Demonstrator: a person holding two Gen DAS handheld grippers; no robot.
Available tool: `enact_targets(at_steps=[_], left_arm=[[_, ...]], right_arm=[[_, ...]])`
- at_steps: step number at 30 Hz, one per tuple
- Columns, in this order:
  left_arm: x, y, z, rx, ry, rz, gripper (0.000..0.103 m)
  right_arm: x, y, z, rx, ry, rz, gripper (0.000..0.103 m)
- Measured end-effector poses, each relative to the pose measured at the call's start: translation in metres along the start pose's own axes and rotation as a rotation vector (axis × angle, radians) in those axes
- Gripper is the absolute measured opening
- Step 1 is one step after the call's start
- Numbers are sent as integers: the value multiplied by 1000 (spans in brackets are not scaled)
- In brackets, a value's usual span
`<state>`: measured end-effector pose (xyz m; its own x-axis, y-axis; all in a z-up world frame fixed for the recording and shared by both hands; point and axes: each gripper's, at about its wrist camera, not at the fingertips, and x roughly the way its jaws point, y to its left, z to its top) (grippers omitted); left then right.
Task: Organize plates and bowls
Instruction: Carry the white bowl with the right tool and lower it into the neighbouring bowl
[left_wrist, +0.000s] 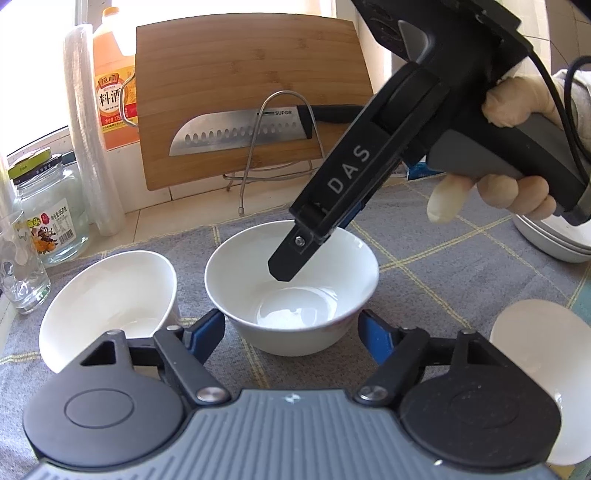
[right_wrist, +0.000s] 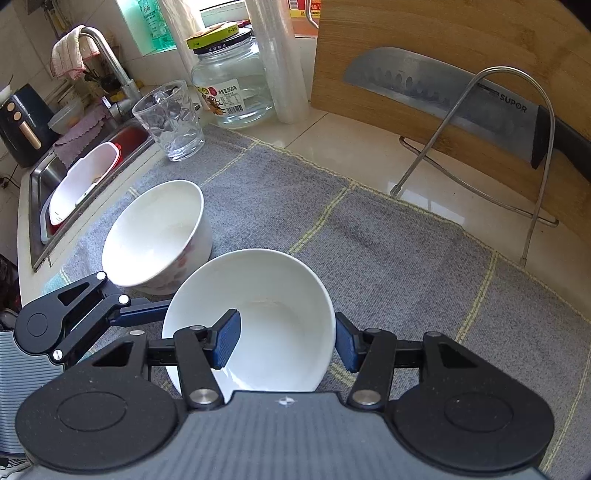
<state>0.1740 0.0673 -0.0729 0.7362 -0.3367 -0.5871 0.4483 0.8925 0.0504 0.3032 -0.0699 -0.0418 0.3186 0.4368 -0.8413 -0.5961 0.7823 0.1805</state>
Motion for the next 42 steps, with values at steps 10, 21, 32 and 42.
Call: enact_targets(at_steps=[10, 21, 32, 42], left_arm=[[-6, -2, 6, 10, 12, -13, 78], [-36, -14, 15, 13, -2, -30, 78], [-69, -33, 15, 24, -13, -84, 78], [-90, -49, 10, 58, -17, -136, 78]], right_arm=[[-8, 4, -3, 10, -1, -4, 60], [-42, 15, -12, 28, -34, 17, 60], [-76, 30, -38, 49, -61, 13, 60], [-100, 37, -69, 99, -88, -2, 60]])
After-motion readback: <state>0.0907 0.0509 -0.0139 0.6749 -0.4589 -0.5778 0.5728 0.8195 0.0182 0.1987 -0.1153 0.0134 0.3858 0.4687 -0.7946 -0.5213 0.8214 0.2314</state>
